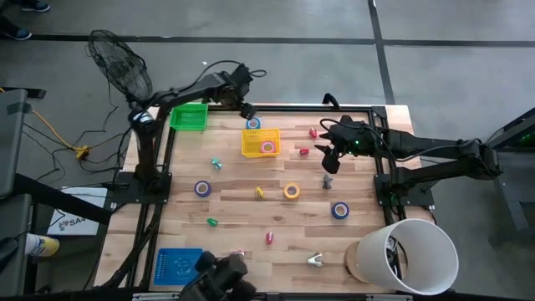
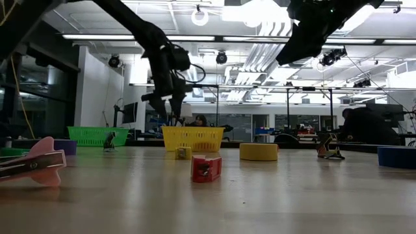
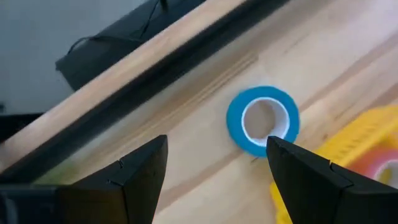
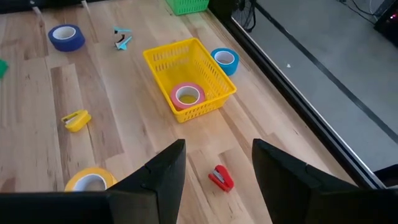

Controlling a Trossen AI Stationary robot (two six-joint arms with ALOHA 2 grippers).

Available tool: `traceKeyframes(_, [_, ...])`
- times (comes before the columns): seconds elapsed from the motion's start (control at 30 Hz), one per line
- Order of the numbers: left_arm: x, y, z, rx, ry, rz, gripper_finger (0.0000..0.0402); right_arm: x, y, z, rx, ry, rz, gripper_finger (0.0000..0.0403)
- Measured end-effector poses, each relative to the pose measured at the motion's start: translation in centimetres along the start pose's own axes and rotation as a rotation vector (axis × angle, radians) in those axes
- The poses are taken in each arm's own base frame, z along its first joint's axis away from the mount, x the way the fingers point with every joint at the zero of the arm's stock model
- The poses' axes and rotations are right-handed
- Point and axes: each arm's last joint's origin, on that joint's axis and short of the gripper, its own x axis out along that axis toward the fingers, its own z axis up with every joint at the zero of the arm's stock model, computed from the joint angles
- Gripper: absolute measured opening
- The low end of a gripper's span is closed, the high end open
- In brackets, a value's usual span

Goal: Pick and place Stapler, Stapler remover, tape
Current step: Put the blue tape into the yellow bin

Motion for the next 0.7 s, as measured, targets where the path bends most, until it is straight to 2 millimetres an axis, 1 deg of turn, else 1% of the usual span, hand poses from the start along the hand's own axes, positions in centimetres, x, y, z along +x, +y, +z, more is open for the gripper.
traceKeyframes(0.1, [0.4,-0.2,0.9,-0.029,-0.006,-0.008,0.0269,0.0,0.0,0.0,0.000,0.001,0.000,0.0176])
traceKeyframes(0.2, [1.1,-0.3,1.0,-0.041,0.022,0.007,0.0269,0.0,0.0,0.0,-0.001,0.003,0.003,0.0176])
traceKeyframes(0.43, [3.2,-0.4,0.3,-0.050,0.123,-0.020,0.0268,0.0,0.0,-0.1,-0.002,0.008,0.003,0.0176])
traceKeyframes(0.7, [4.9,-0.5,0.3,-0.065,0.139,-0.020,0.0268,0.0,0.0,-0.1,-0.017,0.008,0.003,0.0176])
